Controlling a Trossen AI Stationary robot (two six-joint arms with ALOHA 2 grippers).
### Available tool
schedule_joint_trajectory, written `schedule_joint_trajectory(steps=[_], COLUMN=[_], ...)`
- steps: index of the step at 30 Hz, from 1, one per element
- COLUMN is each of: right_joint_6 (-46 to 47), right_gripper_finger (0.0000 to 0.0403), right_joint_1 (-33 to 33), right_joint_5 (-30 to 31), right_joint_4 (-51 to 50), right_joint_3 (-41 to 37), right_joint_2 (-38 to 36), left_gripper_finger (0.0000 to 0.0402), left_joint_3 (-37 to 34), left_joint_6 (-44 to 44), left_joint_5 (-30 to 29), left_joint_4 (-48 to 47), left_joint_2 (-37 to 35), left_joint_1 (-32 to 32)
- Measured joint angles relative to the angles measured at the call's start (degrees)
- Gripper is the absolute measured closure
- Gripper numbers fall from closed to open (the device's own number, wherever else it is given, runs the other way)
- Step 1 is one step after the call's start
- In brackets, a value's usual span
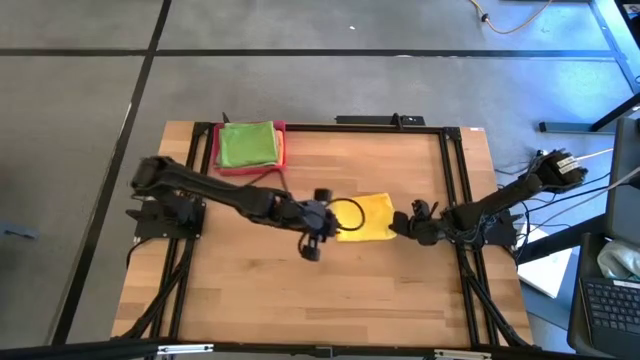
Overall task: Fold microfiber towels
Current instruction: Stack the folded yellow microfiber towel on top of the folded green microfiber towel in the pink bin
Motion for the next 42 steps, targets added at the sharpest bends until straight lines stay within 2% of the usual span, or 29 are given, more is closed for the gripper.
schedule_joint_trajectory(steps=[4,8,11,17,22,31,35,42], right_joint_6=[4.35,4.6,4.59,5.45,6.59,10.88,12.3,12.22], right_gripper_finger=[0.0396,0.0396,0.0396,0.0396,0.0396,0.0394,0.0394,0.0393], right_joint_1=[-1.55,-2.5,-2.6,-2.58,-2.55,-2.53,-2.57,-4.37], right_joint_5=[1.23,2.3,1.63,-0.39,-0.45,3.14,5.63,5.84], right_joint_4=[3.22,10.05,10.95,10.41,11.78,15.72,15.58,13.99], right_joint_3=[1.02,1.22,1.22,1.31,1.33,1.63,3.05,6.18], right_joint_2=[0.03,-0.09,-0.11,-0.15,-0.19,-0.28,-0.3,-0.3], left_gripper_finger=[0.0305,0.0278,0.0265,0.0251,0.0249,0.0249,0.0249,0.0249], left_joint_3=[-0.02,-0.07,0.0,0.0,-0.11,-0.07,-0.07,-0.07], left_joint_6=[3.17,3.91,8.63,11.61,11.43,14.49,14.38,11.36], left_joint_5=[1.7,2.13,2.18,9.37,4.72,0.16,-2.35,-4.57], left_joint_4=[1.58,1.54,1.28,1.46,2.57,18.97,19.84,19.9], left_joint_2=[5.9,8.65,11.16,17.45,20.04,19.89,19.89,19.89], left_joint_1=[1.0,2.08,2.71,3.9,3.5,2.24,2.04,3.25])
